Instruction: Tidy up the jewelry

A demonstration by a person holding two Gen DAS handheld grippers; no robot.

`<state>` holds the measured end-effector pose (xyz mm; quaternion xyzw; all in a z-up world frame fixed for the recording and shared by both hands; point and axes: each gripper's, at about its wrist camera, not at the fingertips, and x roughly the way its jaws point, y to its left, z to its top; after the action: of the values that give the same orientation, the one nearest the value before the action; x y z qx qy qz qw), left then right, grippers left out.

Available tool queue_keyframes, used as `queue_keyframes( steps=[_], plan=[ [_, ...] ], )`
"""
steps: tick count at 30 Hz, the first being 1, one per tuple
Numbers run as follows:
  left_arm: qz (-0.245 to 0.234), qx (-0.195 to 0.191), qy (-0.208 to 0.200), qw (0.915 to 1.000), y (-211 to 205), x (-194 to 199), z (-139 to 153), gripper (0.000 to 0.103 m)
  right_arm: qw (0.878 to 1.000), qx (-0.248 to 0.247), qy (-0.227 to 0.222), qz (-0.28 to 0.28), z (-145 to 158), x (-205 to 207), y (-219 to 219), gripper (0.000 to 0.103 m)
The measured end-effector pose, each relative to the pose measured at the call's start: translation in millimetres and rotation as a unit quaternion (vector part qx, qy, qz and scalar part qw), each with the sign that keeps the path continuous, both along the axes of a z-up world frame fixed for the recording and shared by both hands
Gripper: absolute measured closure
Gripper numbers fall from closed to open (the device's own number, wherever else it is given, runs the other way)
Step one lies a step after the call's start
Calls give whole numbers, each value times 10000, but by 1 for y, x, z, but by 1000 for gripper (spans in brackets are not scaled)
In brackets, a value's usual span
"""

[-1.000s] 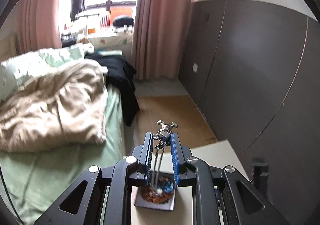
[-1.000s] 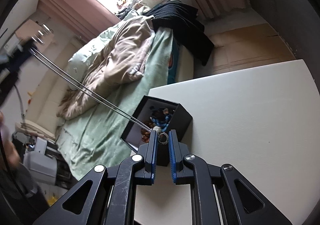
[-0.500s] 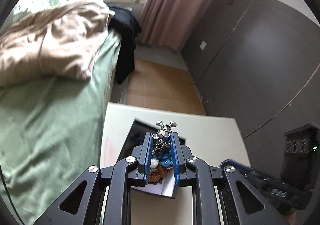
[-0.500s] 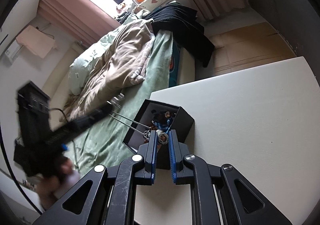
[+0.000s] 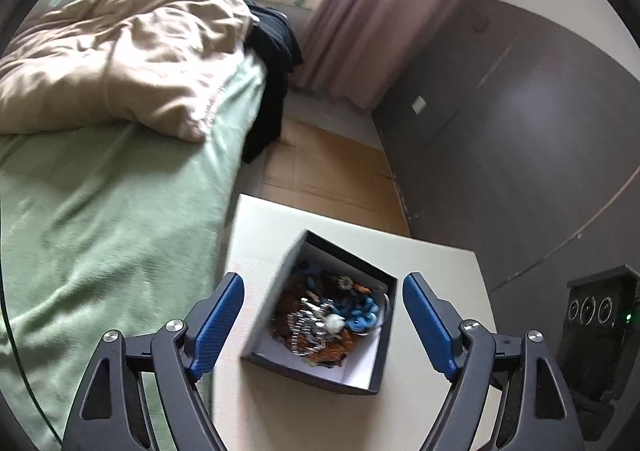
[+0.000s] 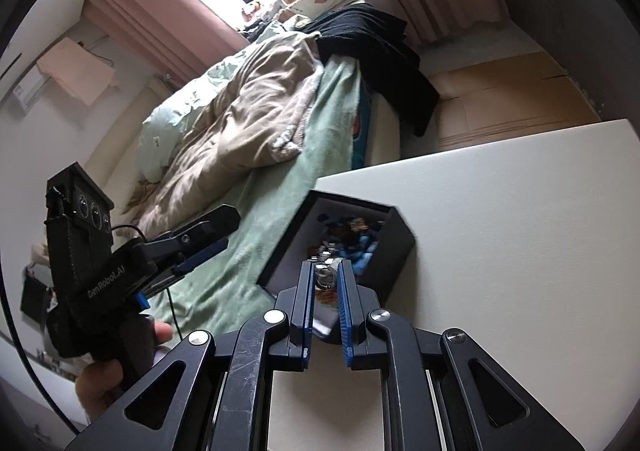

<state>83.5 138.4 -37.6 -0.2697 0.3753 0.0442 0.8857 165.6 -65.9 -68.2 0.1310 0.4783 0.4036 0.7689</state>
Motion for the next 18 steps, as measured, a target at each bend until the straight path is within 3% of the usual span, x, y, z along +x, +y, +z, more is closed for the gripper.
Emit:
queue_keyframes(
  steps=[9, 10, 14, 16, 18],
  plan=[
    [414, 43, -120, 9991, 33, -24, 9, 21, 9996, 178, -202, 101, 2, -9, 37, 90],
    [434, 52, -110, 9990, 34, -25, 9, 21, 9997, 151, -176, 116, 1, -9, 40, 85],
    [323, 118, -130, 9993, 28, -29, 11, 21, 9998, 33, -198, -40, 4, -12, 31, 35],
    [258, 96, -136, 9995, 23, -30, 12, 20, 9997, -30, -232, -121, 7, -13, 22, 21],
    [238, 112, -156, 9995, 16, -31, 14, 15, 9994, -91, -237, -218, 8, -13, 12, 18]
  ],
)
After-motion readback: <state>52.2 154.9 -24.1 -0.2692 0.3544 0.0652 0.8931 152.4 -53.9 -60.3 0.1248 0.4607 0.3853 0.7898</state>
